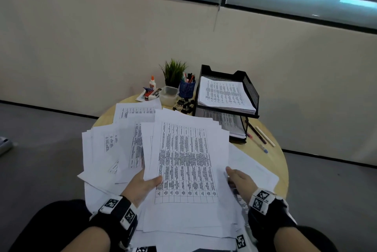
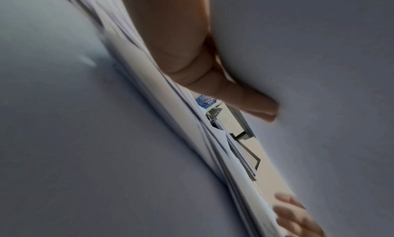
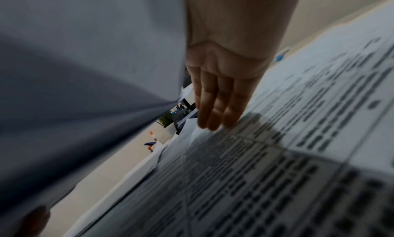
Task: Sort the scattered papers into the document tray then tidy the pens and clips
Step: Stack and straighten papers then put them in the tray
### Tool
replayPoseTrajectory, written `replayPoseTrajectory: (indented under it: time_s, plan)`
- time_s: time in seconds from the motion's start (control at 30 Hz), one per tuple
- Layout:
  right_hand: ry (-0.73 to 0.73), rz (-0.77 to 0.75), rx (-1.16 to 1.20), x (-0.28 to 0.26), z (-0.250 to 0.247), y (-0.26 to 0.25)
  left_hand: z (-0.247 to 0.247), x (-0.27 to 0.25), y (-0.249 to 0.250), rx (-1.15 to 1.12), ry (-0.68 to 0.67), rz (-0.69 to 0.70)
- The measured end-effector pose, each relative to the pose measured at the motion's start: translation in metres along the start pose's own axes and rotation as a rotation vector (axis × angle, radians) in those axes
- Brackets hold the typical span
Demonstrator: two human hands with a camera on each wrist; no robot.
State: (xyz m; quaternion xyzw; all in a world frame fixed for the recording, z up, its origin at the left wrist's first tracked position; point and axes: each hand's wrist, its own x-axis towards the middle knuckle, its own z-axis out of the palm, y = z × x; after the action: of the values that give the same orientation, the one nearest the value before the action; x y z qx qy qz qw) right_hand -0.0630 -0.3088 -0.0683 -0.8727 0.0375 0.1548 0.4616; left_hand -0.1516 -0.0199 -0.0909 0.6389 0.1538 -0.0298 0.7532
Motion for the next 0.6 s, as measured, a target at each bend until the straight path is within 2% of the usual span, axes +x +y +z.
replayPoseTrajectory:
  time_s: [0.07, 0.17, 0.27, 0.47, 0.6]
  plan:
    - [0.055, 0.026, -0.182, 0.004, -0.003, -0.002, -0.002, 0.001, -0.001, 0.018, 0.018, 0.001]
    - [0.160, 0.258, -0.479, 0.008, -0.022, 0.006, -0.009, 0.003, -0.005, 0.030, 0.058, 0.005]
    - [0.150, 0.414, -0.567, 0.008, -0.043, 0.026, -0.013, 0.005, -0.008, 0.068, 0.087, 0.002]
    - [0.075, 0.454, -0.609, 0.019, -0.060, 0.041, -0.011, 0.005, -0.015, 0.107, 0.098, -0.001]
    - [0.111, 0.432, -0.681, 0.022, -0.058, 0.036, -0.011, 0.007, -0.015, 0.095, 0.112, -0.014]
